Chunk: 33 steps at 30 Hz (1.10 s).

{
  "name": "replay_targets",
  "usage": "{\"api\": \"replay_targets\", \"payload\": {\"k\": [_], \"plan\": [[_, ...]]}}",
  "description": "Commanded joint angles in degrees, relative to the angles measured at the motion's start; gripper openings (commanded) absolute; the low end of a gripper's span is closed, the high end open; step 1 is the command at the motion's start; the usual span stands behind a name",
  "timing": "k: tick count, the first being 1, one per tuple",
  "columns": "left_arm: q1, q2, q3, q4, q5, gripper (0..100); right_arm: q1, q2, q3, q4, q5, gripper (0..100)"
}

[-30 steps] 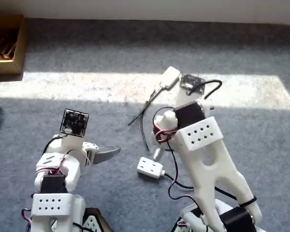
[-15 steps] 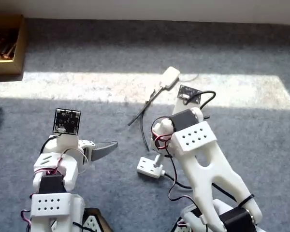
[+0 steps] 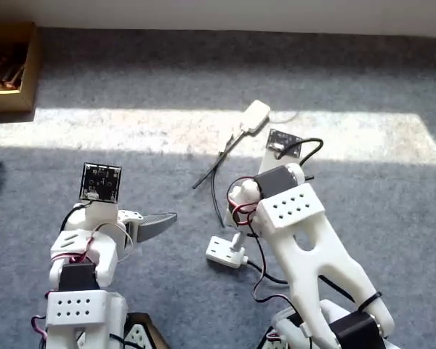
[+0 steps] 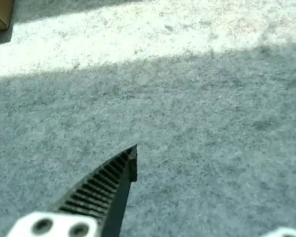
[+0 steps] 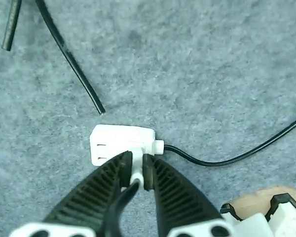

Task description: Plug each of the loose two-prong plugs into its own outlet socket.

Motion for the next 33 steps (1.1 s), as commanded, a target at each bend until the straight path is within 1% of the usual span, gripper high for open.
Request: {"api": "replay_targets", "payload": {"k": [1, 6, 22, 26, 33], "plan": [[-0.66, -0.48, -0.13, -1.05, 0.35, 53, -0.57, -0.57, -0.31, 0.57, -0.26, 0.5], [-0.57, -0.48, -0.13, -1.05, 0.35, 53, -3.82, -0.57, 1.36, 0.48, -0.26, 0.5], [-0.57, -0.48, -0.13, -1.05, 0.35, 53, -3.74, -0.48, 1.01, 0.04, -0.26, 0.5], [-0.48, -0.48, -0.13, -1.05, 0.35, 53, -3.74, -0.40, 1.19, -2.15, -0.26, 0.5], [-0.40, -0.48, -0.13, -1.05, 0.35, 53, -3.74, -0.40, 1.45, -2.07, -0.26, 0.5]]}}
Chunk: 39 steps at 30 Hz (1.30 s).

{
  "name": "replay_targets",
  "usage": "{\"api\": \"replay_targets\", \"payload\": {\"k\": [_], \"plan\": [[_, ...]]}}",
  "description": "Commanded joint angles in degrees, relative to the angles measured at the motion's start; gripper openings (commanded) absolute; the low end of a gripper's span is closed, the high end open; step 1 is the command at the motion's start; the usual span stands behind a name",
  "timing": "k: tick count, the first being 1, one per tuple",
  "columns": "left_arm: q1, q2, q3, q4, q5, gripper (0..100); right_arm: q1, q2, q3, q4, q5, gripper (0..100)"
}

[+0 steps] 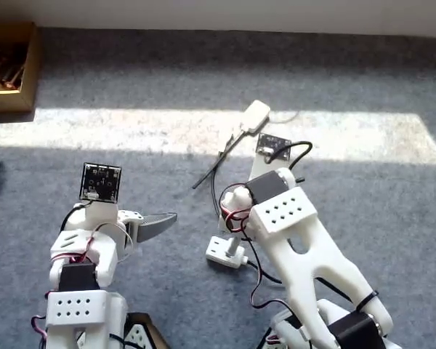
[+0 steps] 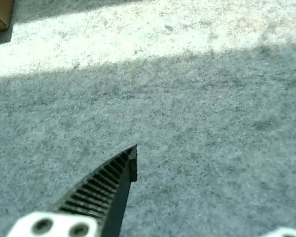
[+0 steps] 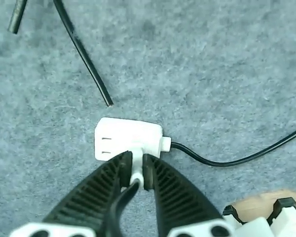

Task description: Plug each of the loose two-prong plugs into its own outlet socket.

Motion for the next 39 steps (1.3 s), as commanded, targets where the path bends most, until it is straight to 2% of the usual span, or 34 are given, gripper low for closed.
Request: {"api": "replay_targets", "payload": {"k": [1, 9, 17, 27, 39], "plan": [[-0.40, -0.48, -0.13, -1.05, 0.35, 53, -0.66, -0.40, -0.31, -0.22, -0.26, 0.5], [-0.40, -0.48, -0.13, -0.88, 0.35, 53, -0.31, -0.40, -0.22, -0.13, -0.18, 0.5], [-0.40, -0.48, -0.13, -0.97, 0.35, 53, 5.41, -0.40, 0.22, -0.13, 2.11, 0.5], [-0.40, -0.48, -0.13, -0.97, 0.35, 53, 1.63, -1.01, 2.33, -0.92, 1.85, 0.5], [-0.40, -0.40, -0.13, -1.05, 0.35, 53, 1.71, -1.19, -0.57, 1.98, 1.76, 0.5]]}}
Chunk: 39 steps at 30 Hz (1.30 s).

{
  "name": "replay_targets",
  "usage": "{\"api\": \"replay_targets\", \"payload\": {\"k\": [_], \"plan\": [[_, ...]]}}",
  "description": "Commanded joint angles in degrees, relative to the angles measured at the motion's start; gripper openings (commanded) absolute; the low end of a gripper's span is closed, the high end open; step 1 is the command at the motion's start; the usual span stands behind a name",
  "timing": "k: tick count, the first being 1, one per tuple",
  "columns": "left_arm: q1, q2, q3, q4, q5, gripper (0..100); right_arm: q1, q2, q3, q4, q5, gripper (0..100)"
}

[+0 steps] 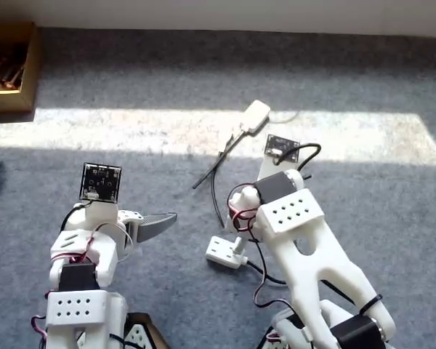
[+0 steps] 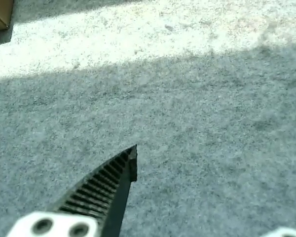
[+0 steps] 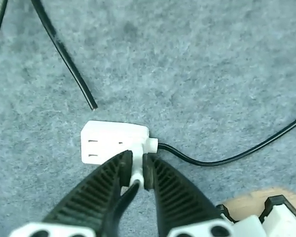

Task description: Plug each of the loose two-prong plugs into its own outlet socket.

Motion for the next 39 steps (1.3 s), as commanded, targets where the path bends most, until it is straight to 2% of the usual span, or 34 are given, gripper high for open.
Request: {"api": "replay_targets", "payload": {"k": [1, 8, 15, 25, 30, 39], "plan": [[-0.40, -0.40, -0.13, -1.05, 0.35, 53, -1.01, -0.66, -2.95, 1.27, 0.18, 0.5], [-0.31, -0.40, -0.04, -1.05, 0.35, 53, -1.27, -0.66, -3.82, 1.71, 0.18, 0.5], [-0.31, -0.40, -0.04, -1.05, 0.35, 53, -1.27, -4.70, -11.56, 5.93, 0.53, 0.5], [-0.31, -0.40, -0.04, -1.05, 0.35, 53, -2.24, -4.09, -1.98, 1.45, 0.26, 0.5], [-0.31, -0.40, -0.04, -1.05, 0.35, 53, -4.53, -4.00, -1.80, 1.63, 0.26, 0.5], [-0.31, -0.40, -0.04, -1.05, 0.35, 53, -4.44, -3.47, -1.36, -0.48, 0.53, 0.5]]}}
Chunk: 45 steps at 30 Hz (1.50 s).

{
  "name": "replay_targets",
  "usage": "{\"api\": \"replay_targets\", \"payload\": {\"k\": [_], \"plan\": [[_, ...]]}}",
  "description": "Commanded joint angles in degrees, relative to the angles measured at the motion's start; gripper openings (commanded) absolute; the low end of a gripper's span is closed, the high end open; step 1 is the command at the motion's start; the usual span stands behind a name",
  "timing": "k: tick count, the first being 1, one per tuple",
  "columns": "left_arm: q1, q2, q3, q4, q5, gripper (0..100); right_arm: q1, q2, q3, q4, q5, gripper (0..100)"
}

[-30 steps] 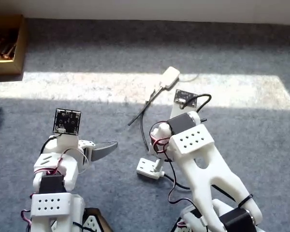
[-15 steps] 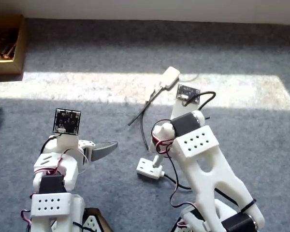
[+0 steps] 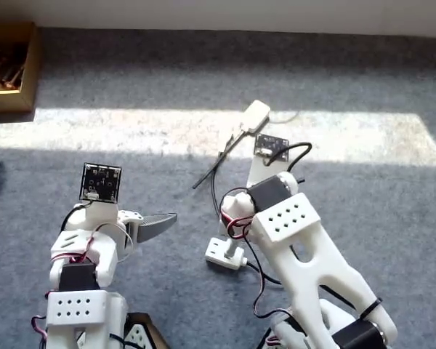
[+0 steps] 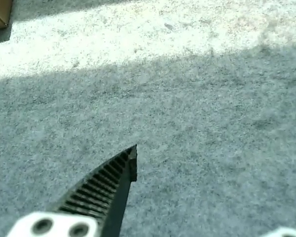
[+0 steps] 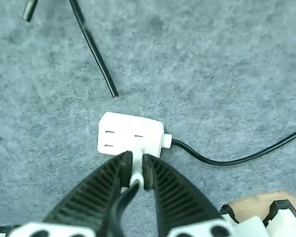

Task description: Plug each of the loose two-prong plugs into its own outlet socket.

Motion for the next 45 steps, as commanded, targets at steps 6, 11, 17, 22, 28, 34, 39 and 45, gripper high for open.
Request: {"api": "replay_targets", "payload": {"k": [6, 11, 17, 22, 28, 34, 39, 45], "plan": [[-0.31, -0.40, -0.22, -0.97, 0.35, 53, -0.31, -0.66, -0.04, -0.75, 0.53, 0.5], [-0.31, -0.40, -0.22, -0.79, 0.35, 53, -0.31, -0.66, 0.04, -0.75, 0.53, 0.5], [-0.31, -0.40, -0.22, -0.79, 0.35, 53, 0.04, -0.66, 3.82, -2.15, 0.62, 0.5], [-0.31, -0.40, -0.22, -0.79, 0.35, 53, 2.51, -0.75, 3.65, -2.42, 0.62, 0.5], [-0.31, -0.40, -0.22, -0.79, 0.35, 53, 2.68, -0.75, 3.65, -2.42, 0.62, 0.5], [-0.31, -0.40, -0.22, -0.79, 0.35, 53, 2.77, -1.27, 2.59, -1.98, 2.37, 0.5], [-0.31, -0.40, -0.22, -0.79, 0.35, 53, 2.77, -0.84, -0.66, -0.84, 2.37, 0.5], [-0.31, -0.40, -0.22, -0.79, 0.35, 53, 2.86, -0.75, -0.84, -1.01, 2.55, 0.5]]}}
